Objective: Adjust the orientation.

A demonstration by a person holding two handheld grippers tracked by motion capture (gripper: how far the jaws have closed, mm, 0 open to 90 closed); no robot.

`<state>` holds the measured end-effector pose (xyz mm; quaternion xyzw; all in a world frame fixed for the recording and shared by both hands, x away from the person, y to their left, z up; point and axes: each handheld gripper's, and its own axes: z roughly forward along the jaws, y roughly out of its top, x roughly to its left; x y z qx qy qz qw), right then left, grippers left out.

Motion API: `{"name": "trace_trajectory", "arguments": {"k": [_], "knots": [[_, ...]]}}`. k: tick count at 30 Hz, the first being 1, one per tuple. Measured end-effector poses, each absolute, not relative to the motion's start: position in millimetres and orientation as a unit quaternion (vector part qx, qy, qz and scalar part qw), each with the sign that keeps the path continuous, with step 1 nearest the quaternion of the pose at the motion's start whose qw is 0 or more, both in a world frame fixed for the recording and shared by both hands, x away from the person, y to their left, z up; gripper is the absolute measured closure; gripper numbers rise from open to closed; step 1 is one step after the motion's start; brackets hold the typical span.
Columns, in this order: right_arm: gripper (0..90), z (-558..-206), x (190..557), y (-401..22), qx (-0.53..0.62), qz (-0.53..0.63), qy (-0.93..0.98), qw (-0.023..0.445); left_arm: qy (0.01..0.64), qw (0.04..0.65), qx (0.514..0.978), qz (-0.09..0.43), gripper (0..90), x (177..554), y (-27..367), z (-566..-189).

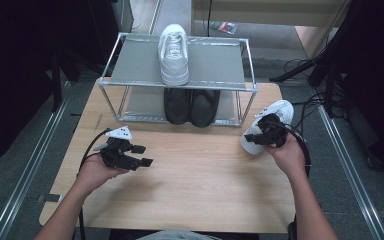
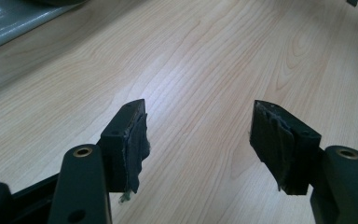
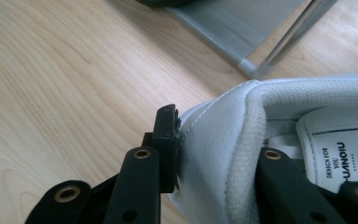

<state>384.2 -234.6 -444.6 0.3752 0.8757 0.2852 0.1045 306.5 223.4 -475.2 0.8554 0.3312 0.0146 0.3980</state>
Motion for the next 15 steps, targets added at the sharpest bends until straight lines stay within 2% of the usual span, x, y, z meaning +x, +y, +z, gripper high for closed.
{"name": "trace_trajectory", "arguments": {"k": [15], "knots": [[72.9, -435.7, 339.8, -221.7, 0.386, 0.297, 0.868, 0.094, 0.312, 0.399, 0.862, 0.004, 37.0, 319.3, 207.7, -473.7]]}}
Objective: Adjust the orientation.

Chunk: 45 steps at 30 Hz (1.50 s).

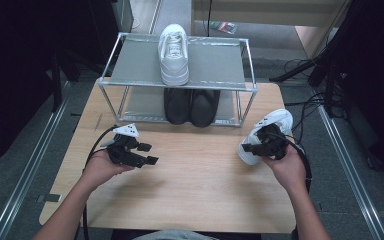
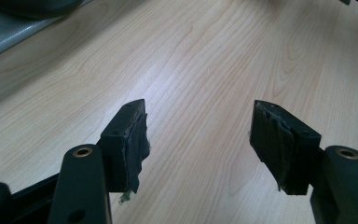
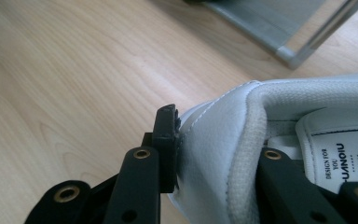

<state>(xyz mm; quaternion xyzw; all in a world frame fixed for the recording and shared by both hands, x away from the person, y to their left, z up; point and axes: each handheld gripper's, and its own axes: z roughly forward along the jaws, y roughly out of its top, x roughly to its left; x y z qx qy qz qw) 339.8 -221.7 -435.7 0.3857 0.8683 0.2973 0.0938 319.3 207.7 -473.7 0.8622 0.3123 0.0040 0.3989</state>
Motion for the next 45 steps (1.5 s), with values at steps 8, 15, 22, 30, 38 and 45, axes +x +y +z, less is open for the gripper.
{"name": "trace_trajectory", "arguments": {"k": [8, 15, 22, 30, 38, 45], "knots": [[72.8, -431.1, 312.8, -197.6, 0.383, 0.308, 0.867, 0.076, 0.304, 0.407, 0.861, -0.008, 37.1, 326.2, 199.5, -472.4], [72.9, -428.0, 293.2, -164.4, 0.365, 0.306, 0.878, 0.05, 0.304, 0.414, 0.858, -0.015, 37.1, 331.4, 197.4, -470.2], [72.8, -429.2, 281.3, -132.4, 0.355, 0.298, 0.885, 0.039, 0.298, 0.41, 0.862, -0.012, 37.1, 332.1, 194.8, -470.9], [73.5, -442.6, 272.5, -99.9, 0.335, 0.28, 0.899, 0.032, 0.299, 0.41, 0.862, -0.013, 37.9, 331.1, 195.2, -470.0], [74.5, -459.0, 272.7, -97.7, 0.351, 0.312, 0.883, -0.015, 0.295, 0.407, 0.864, -0.015, 38.2, 330.4, 192.0, -470.8], [72.9, -474.3, 268.7, -91.1, 0.347, 0.334, 0.875, -0.057, 0.288, 0.405, 0.868, -0.015, 38.2, 329.7, 188.5, -471.3]]}}
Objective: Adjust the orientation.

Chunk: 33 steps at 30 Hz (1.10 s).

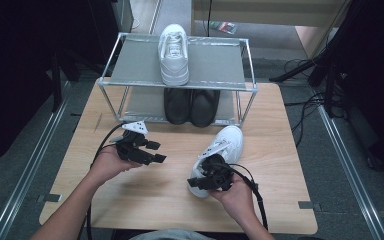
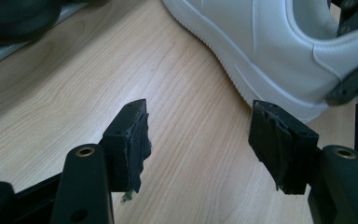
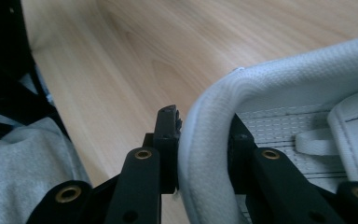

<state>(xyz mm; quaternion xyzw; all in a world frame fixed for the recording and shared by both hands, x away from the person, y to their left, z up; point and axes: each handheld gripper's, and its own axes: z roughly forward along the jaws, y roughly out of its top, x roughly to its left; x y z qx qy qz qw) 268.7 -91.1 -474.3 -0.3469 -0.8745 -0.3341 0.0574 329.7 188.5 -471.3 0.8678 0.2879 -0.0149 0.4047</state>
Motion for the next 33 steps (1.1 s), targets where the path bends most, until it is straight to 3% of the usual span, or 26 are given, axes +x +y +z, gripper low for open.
{"name": "trace_trajectory", "arguments": {"k": [5, 8, 13, 19, 26, 29, 31, 33], "knots": [[70.3, -485.5, 264.5, -85.6, -0.328, -0.321, -0.887, 0.049, 0.286, 0.406, 0.868, -0.016, 38.1, 328.5, 186.0, -471.7], [58.8, -482.9, 267.2, -90.7, -0.328, -0.341, -0.879, 0.063, 0.284, 0.406, 0.869, -0.016, 38.1, 328.0, 184.5, -471.6], [58.7, -462.7, 268.1, -110.7, -0.337, -0.394, -0.852, 0.071, 0.279, 0.409, 0.869, -0.016, 38.5, 325.6, 178.3, -471.0], [56.4, -439.7, 271.9, -147.2, -0.346, -0.434, -0.831, 0.026, 0.277, 0.42, 0.864, -0.002, 52.3, 321.4, 159.4, -469.1], [65.3, -439.1, 284.0, -187.4, -0.384, -0.448, -0.807, -0.014, 0.262, 0.397, 0.88, -0.002, 74.5, 320.0, 137.0, -471.4], [80.9, -446.2, 291.7, -197.2, -0.406, -0.442, -0.8, -0.018, 0.266, 0.403, 0.876, -0.008, 87.4, 321.5, 128.6, -471.6], [89.2, -450.4, 297.6, -202.7, -0.424, -0.436, -0.793, -0.02, 0.261, 0.402, 0.877, -0.009, 90.0, 321.7, 122.4, -472.7], [90.0, -453.4, 303.6, -207.3, -0.434, -0.431, -0.791, -0.031, 0.26, 0.401, 0.878, -0.014, 90.0, 321.5, 115.9, -475.5]]}}
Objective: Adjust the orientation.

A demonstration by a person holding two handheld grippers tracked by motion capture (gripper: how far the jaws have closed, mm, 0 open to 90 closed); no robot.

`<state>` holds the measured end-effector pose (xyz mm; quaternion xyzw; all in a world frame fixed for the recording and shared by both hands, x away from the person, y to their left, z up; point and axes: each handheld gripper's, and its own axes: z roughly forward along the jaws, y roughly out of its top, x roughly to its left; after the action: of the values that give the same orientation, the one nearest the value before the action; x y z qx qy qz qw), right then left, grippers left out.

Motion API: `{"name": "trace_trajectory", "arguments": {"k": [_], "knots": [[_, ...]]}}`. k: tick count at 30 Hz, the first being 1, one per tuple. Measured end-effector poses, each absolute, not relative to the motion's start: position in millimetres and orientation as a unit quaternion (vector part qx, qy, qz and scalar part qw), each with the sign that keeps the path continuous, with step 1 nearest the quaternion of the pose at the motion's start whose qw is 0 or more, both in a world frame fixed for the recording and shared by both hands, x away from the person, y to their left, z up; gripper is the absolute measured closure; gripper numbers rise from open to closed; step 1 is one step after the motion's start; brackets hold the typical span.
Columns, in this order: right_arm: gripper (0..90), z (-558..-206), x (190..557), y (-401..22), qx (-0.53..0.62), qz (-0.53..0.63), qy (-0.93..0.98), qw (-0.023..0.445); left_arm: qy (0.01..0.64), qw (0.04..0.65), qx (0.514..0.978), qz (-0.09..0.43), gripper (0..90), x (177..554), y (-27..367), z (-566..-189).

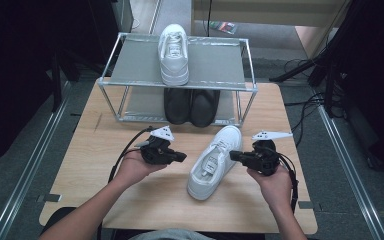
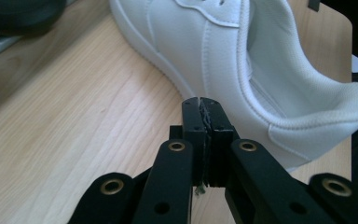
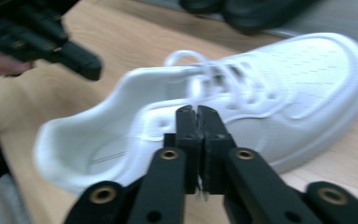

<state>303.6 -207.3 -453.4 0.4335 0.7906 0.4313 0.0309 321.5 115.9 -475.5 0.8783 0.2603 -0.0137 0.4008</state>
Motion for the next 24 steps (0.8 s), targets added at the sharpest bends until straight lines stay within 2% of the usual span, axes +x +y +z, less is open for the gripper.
{"name": "trace_trajectory", "arguments": {"k": [6, 10, 24], "knots": [[89.7, -467.1, 324.2, -213.9, 0.47, 0.416, 0.777, 0.046, 0.251, 0.391, 0.885, -0.028, 89.7, 320.6, 99.2, -484.3], [90.0, -479.6, 333.2, -203.5, 0.459, 0.403, 0.792, 0.021, 0.252, 0.388, 0.886, -0.03, 89.9, 317.6, 95.1, -485.5], [90.0, -482.9, 338.1, -197.5, 0.457, 0.4, 0.794, 0.003, 0.259, 0.393, 0.88, -0.054, 90.0, 309.6, 97.8, -487.3]]}}
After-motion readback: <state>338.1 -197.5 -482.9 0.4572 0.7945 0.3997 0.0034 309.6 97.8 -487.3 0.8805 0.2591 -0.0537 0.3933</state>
